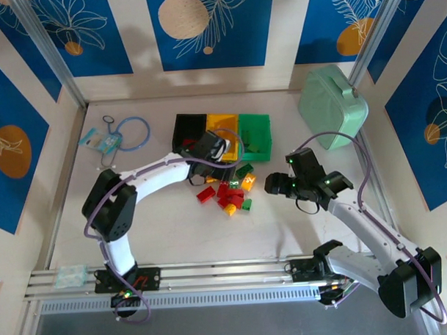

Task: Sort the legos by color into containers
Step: Pick up the lego from the center of the table.

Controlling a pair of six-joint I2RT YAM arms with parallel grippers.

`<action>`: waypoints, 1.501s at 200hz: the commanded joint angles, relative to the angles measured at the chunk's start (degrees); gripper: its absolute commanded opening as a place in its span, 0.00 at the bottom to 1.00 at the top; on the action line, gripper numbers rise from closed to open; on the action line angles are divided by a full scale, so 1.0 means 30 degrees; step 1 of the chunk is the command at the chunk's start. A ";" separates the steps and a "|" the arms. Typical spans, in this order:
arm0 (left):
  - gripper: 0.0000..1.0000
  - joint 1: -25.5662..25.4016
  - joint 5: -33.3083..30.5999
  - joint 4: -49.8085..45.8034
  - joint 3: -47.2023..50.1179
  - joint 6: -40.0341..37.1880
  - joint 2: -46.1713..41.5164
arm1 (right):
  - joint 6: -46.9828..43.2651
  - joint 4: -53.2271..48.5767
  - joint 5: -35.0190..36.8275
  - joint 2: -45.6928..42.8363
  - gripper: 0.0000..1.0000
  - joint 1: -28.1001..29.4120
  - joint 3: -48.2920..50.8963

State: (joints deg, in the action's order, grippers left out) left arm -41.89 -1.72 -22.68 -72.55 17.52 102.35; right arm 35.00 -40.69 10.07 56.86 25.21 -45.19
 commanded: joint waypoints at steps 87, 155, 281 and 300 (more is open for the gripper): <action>0.70 0.0311 -0.0311 0.0859 0.5996 -0.0643 -0.3734 | 0.0424 0.0919 -0.0102 0.1049 0.75 0.0817 0.0184; 0.66 0.0287 -0.0187 0.0749 0.5640 -0.1342 -0.2361 | 0.0723 0.1170 0.0054 0.1119 0.75 0.1147 0.0428; 0.48 0.0091 -0.0361 -0.0278 0.5054 -0.1640 -0.1510 | 0.0637 0.1518 0.0095 0.0763 0.74 0.0840 0.0769; 0.47 0.0076 -0.0034 -0.0179 0.5061 -0.1503 -0.1480 | 0.0608 0.1550 0.0047 0.0705 0.74 0.0751 0.0826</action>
State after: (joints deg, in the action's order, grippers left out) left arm -41.43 -3.03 -21.63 -55.92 13.34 97.30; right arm 36.49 -36.60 10.48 60.10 27.97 -43.24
